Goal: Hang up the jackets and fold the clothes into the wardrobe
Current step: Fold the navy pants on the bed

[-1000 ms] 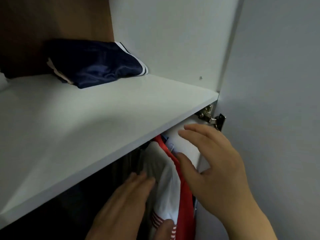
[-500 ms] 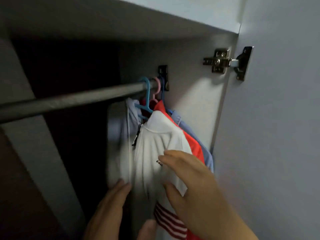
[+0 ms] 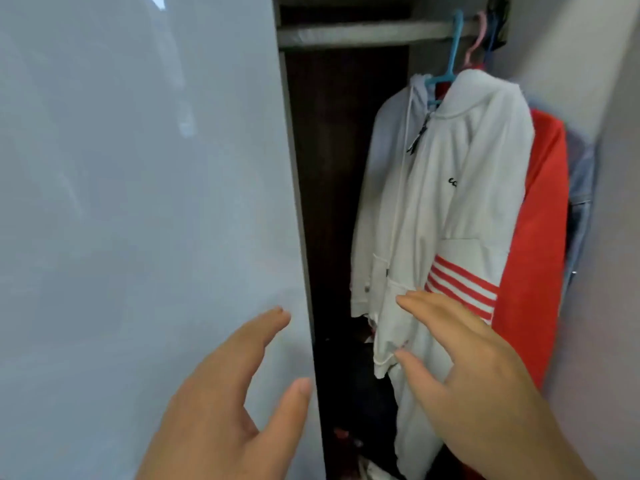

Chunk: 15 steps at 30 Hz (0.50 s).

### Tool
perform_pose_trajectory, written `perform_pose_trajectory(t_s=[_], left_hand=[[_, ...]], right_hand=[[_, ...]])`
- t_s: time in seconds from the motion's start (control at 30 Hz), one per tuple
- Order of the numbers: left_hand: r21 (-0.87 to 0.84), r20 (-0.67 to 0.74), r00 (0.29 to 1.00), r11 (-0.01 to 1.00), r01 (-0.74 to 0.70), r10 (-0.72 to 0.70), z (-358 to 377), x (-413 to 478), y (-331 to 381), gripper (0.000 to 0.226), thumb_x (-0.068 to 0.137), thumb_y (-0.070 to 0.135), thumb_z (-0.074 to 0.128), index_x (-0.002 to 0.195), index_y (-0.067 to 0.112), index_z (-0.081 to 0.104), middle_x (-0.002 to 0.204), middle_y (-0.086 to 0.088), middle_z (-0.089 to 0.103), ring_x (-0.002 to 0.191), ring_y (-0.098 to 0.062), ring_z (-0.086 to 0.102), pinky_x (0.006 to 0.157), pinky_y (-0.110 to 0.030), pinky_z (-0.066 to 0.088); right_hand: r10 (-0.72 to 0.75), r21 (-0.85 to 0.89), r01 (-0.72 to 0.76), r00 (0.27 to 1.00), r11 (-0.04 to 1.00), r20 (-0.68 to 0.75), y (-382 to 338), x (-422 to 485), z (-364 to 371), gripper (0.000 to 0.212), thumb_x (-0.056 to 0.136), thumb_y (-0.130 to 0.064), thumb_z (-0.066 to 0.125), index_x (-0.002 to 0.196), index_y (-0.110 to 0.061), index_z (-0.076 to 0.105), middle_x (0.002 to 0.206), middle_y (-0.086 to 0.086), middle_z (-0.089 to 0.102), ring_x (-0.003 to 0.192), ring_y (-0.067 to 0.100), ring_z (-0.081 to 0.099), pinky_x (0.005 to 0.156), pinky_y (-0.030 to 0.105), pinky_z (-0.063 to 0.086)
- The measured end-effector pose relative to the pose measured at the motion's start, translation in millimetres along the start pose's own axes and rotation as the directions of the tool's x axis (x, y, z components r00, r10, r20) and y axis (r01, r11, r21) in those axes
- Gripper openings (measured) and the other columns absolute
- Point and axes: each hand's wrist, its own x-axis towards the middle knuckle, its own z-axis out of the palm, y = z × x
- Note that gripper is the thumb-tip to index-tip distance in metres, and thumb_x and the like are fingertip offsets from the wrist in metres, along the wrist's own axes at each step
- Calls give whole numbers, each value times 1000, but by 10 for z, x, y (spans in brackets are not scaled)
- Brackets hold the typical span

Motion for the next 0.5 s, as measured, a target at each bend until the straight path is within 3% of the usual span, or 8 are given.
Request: perform_pose_trajectory(t_s=[0.03,0.1,0.2,0.27,0.4,0.5], left_hand=[[60,23,1000,998,-12,10,-82,-177,-153,58,78,53,62,124,71,33,119,64,29,109,34,35,72,-21,47],[206,140,989,975,-84,56,-212,-410,-333,49,78,53,58,127,50,55,130,45,45,120,19,41,86,-19,48],[349,248,969,933,-88,-2,-391,-692,-490,58,77,58,49,124,28,65,135,16,55,127,0,42,94,-23,46],[361,226,972,932,-28,-58,-505,-790,-587,61,79,60,48,128,26,63,138,14,54,130,1,39,102,-17,33],[445,79,989,892,75,-122,-684,-1032,-940,74,77,72,31,142,38,43,148,30,26,139,13,12,108,-4,8],[527,47,966,828,191,-253,-840,-1288,-1131,70,80,67,36,141,34,48,149,22,36,138,6,20,109,-16,18]], right_hand=[[-16,15,15,999,1000,37,-55,-95,25,63,71,-12,85,126,-30,62,120,-30,51,114,-12,43,101,-4,22],[-10,31,6,992,1000,129,-159,-237,63,58,78,-18,80,130,-34,60,121,-38,44,116,-16,36,97,-6,21],[-74,77,54,956,996,283,-351,-361,191,55,88,-27,70,137,-40,51,128,-39,41,120,-21,25,95,-10,13],[-127,94,100,927,991,352,-483,-390,305,55,89,-28,68,140,-38,49,128,-37,37,122,-21,22,96,-8,12],[-232,142,190,885,971,404,-802,-421,635,54,82,-21,76,132,-28,58,130,-20,56,123,-2,41,102,19,31],[-334,244,246,830,938,447,-1052,-503,916,53,78,-20,78,127,-27,59,126,-13,62,120,4,45,98,25,38]])
